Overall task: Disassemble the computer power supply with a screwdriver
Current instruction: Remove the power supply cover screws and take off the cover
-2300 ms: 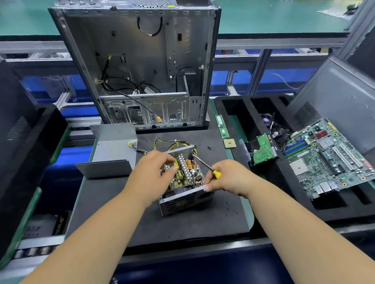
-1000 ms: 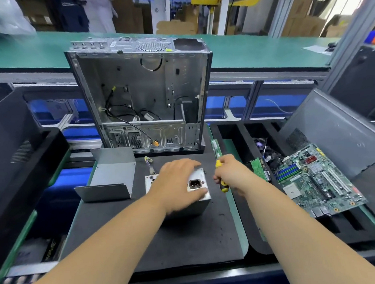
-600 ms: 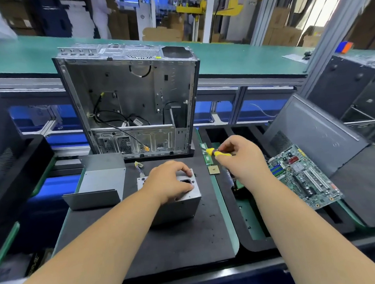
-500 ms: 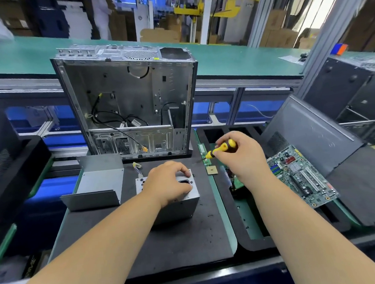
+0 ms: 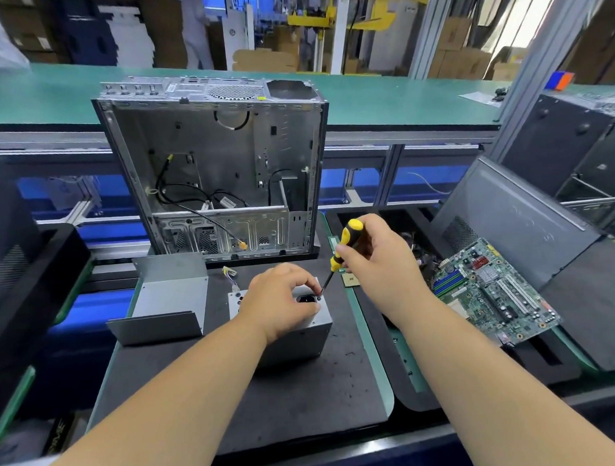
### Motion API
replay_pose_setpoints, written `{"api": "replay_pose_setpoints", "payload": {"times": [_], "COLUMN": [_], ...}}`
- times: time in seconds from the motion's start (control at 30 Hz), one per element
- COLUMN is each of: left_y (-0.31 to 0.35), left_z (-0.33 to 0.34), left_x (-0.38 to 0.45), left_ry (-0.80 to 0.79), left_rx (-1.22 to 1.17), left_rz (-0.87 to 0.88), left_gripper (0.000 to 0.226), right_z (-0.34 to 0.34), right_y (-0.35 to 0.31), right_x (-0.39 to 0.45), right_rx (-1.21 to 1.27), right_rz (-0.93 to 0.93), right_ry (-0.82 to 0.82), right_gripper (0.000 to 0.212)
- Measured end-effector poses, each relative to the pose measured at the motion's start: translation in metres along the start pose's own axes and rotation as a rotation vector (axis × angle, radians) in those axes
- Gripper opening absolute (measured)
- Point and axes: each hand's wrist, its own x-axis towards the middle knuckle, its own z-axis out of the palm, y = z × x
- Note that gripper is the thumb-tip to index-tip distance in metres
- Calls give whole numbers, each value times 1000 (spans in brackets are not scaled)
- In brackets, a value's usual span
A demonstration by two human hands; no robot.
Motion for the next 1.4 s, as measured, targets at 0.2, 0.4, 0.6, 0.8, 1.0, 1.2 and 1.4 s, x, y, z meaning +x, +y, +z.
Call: {"api": "replay_pose_setpoints", "payload": {"times": [0.2, 0.4, 0.6, 0.8, 1.0, 1.2, 1.4], "left_y": [-1, -1, 0, 2, 1, -1, -3], "left_z": [2, 2, 2, 4, 4, 6, 5], "left_x": [0, 1, 0, 1, 1, 3, 5], "left_ry": [5, 14, 6, 45, 31, 34, 21], "left_rx": [13, 6, 29, 18, 15, 16, 9], "left_rz": [-12, -11, -19, -25, -41, -42, -45], "left_gripper": [13, 13, 13, 18, 23, 18, 18], "right_z": [2, -2, 3, 6, 7, 4, 1], "right_y": [1, 0, -12, -9, -5, 0, 6], "right_x": [-1, 3, 10, 12, 10, 15, 20], "right_rx": [19, -124, -280, -117, 110, 274, 309], "right_rz": [4, -50, -153, -223, -91, -69, -104], "right_ry": [-20, -104, -191, 16, 21, -19, -74], "right_gripper": [13, 23, 32, 8, 28, 24, 22]}}
